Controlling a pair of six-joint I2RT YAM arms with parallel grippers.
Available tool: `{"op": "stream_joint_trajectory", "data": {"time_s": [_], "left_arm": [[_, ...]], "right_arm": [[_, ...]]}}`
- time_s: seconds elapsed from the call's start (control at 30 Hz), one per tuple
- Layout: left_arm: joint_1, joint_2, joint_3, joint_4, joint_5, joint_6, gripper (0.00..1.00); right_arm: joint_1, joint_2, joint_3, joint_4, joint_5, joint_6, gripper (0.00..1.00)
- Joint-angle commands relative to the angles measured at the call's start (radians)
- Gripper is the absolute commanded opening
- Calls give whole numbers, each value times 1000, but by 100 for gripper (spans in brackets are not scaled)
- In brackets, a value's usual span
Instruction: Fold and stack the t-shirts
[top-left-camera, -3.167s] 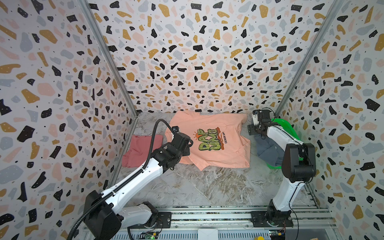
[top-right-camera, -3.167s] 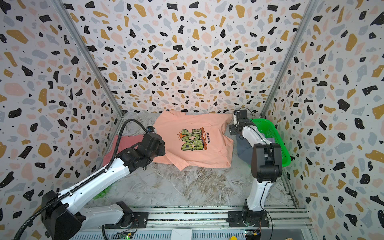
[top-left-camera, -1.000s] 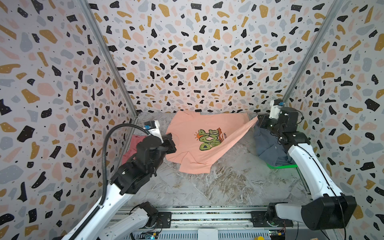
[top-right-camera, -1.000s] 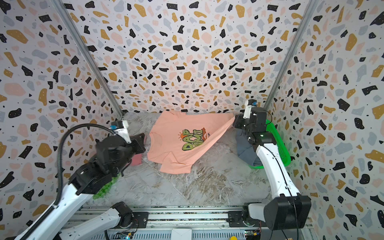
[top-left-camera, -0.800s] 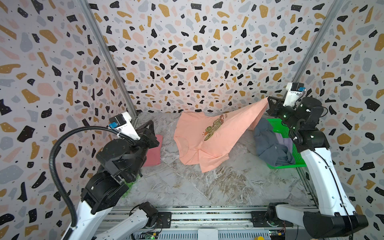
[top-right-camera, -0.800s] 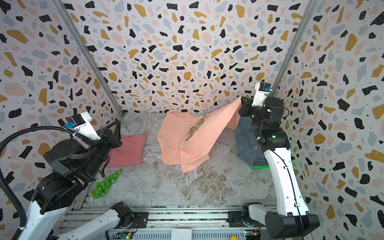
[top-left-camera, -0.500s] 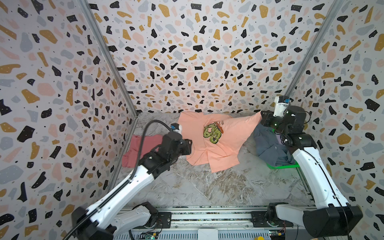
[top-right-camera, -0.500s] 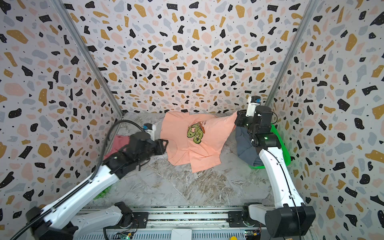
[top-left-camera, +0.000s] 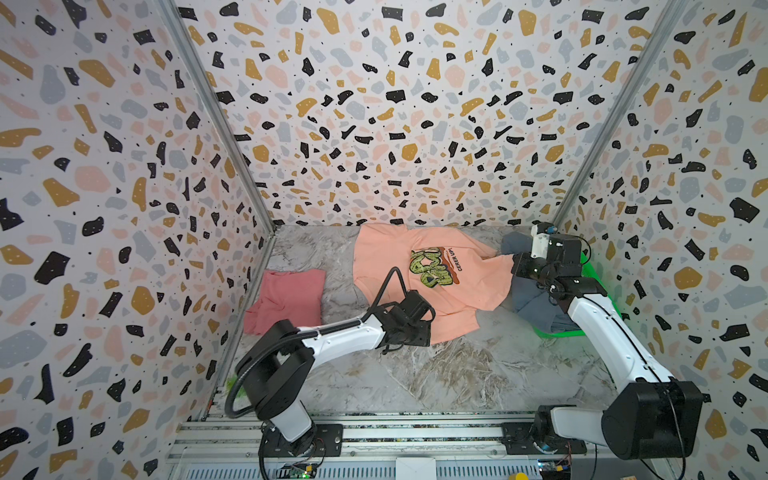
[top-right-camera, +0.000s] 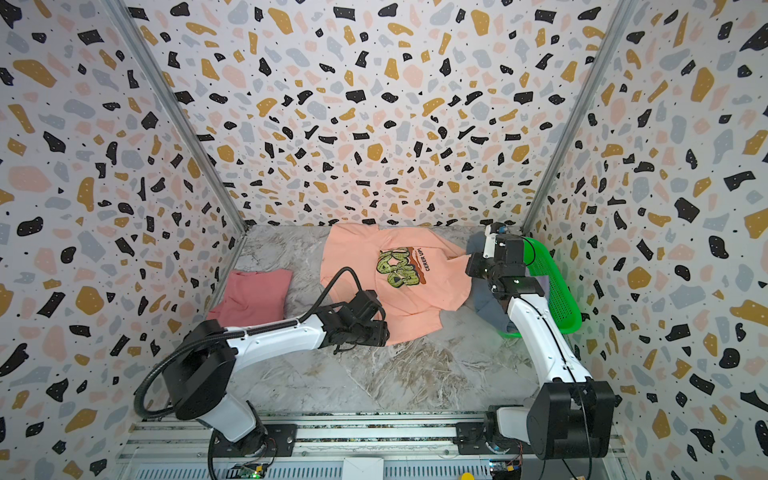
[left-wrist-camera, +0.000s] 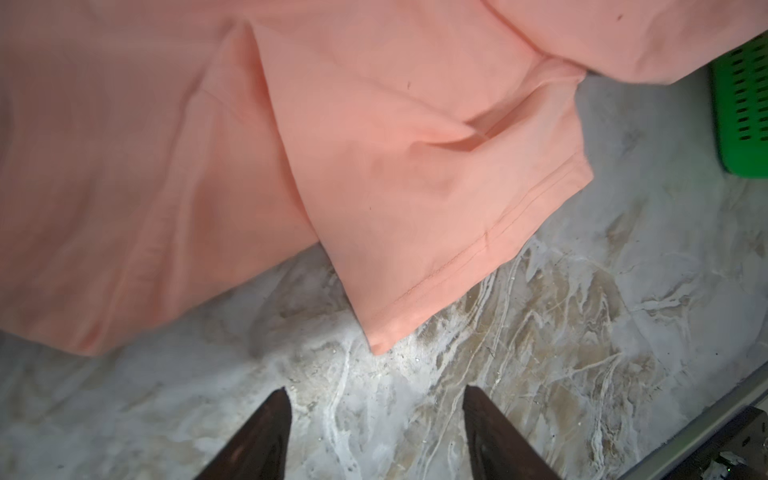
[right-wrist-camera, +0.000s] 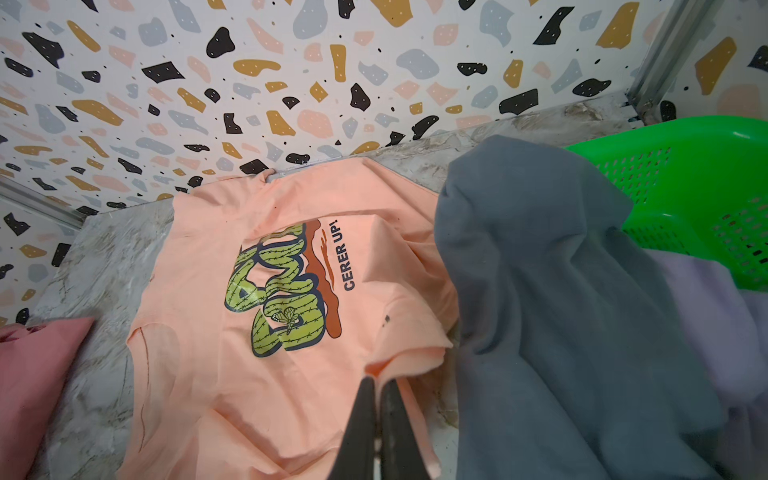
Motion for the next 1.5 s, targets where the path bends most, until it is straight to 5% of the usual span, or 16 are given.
{"op": "stream_joint_trajectory", "data": {"time_s": [0.0,0.1,0.4,0.7,0.87,1.0,1.23,1.47], "left_arm": [[-23,42,34,-44,-47,-84,72],[-52,85,39,-39,-78,-157,80],[-101,269,129,7,-137,-341,73],[-139,429,223,-141,-260,-417,50],[-139,460,231,-157,-272,-424,17],[-136,335,180,-139,-347,-412,0],[-104,-119,58,-108,-538,-285,0],[51,-645,89,-91,-641,6,0]], "right_arm": [[-9,-62,-16,34,1,-24,0],[-11,-93,-55,62,-1,-18,0],[25,-166,-133,92,32,-18,0],[54,-189,-149,104,38,-11,0],[53,-191,-152,102,41,-12,0],[45,-180,-148,94,46,-12,0],[-8,-146,-92,47,8,40,0],[-35,-118,91,-116,-87,78,0]]}}
